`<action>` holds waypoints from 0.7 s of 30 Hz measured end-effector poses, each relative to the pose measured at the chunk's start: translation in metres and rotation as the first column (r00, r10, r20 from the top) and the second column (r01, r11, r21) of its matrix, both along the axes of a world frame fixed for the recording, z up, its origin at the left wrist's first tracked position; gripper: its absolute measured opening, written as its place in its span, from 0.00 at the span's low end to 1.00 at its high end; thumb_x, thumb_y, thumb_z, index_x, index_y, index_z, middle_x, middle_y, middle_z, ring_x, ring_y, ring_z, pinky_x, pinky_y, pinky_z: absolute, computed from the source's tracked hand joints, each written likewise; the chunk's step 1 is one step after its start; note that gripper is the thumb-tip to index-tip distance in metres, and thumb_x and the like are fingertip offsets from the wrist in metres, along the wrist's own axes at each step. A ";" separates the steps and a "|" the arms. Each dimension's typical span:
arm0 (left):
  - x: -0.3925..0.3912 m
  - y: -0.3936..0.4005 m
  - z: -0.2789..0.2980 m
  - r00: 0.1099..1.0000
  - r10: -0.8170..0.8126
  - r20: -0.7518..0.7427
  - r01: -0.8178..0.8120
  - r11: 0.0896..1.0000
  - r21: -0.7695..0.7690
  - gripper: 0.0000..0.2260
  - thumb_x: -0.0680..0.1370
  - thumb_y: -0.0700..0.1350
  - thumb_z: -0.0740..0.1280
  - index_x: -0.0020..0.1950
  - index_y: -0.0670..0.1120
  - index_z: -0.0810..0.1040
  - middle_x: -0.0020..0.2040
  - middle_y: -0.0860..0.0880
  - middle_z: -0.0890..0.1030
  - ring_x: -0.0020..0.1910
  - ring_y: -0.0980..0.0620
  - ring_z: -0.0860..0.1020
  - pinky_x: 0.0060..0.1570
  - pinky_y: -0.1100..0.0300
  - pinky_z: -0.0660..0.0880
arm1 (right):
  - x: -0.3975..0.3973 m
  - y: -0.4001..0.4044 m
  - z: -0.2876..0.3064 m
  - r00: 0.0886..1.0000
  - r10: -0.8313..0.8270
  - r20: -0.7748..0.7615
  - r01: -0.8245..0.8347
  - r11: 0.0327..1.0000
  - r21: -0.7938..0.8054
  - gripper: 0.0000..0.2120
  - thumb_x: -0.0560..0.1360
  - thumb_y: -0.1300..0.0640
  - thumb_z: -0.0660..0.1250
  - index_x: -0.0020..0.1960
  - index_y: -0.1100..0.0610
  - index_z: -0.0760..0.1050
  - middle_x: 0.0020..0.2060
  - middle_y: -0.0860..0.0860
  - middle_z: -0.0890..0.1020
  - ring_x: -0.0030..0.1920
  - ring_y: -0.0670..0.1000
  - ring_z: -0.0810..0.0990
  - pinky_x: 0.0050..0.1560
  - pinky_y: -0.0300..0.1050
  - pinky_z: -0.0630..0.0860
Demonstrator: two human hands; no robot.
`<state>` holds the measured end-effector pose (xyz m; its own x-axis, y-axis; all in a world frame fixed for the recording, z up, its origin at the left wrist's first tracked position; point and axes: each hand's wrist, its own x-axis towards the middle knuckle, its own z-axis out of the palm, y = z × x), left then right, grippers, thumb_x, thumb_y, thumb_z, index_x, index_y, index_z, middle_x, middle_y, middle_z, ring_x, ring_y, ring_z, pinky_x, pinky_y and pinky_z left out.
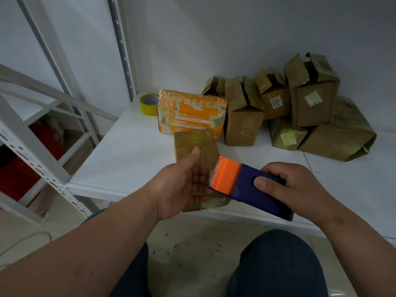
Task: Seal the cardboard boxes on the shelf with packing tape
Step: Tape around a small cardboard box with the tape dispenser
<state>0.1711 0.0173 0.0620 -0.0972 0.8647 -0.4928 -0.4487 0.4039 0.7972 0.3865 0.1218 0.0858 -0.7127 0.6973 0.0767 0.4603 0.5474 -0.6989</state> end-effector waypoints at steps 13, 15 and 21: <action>0.008 0.009 0.009 0.839 0.275 -0.469 -0.249 0.961 0.117 0.08 0.78 0.41 0.69 0.38 0.43 0.81 0.34 0.44 0.80 0.35 0.51 0.75 0.40 0.56 0.76 | -0.011 0.023 0.016 0.993 0.088 0.073 -0.086 0.996 -0.036 0.19 0.66 0.38 0.65 0.46 0.51 0.79 0.38 0.49 0.83 0.37 0.45 0.81 0.35 0.35 0.74; 0.005 0.006 0.012 0.852 0.311 -0.422 -0.287 0.950 0.122 0.07 0.77 0.40 0.70 0.39 0.42 0.81 0.32 0.46 0.79 0.31 0.52 0.74 0.38 0.56 0.75 | -0.010 0.028 0.021 0.990 0.101 0.097 -0.095 0.993 -0.062 0.19 0.66 0.36 0.66 0.46 0.50 0.79 0.39 0.49 0.83 0.38 0.46 0.81 0.35 0.34 0.73; -0.050 -0.017 0.022 0.785 0.513 -0.347 -0.515 0.852 0.095 0.04 0.76 0.40 0.71 0.46 0.39 0.82 0.36 0.46 0.79 0.34 0.53 0.75 0.37 0.59 0.77 | 0.018 0.056 0.032 0.985 -0.001 0.174 0.018 0.995 -0.096 0.36 0.57 0.23 0.65 0.44 0.54 0.82 0.37 0.54 0.83 0.37 0.51 0.82 0.36 0.41 0.72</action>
<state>0.1209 -0.0001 0.0837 -0.6916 0.6354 -0.3433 -0.2850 0.1966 0.9381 0.4048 0.1776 0.1176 -0.7025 0.7022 -0.1155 0.5840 0.4761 -0.6575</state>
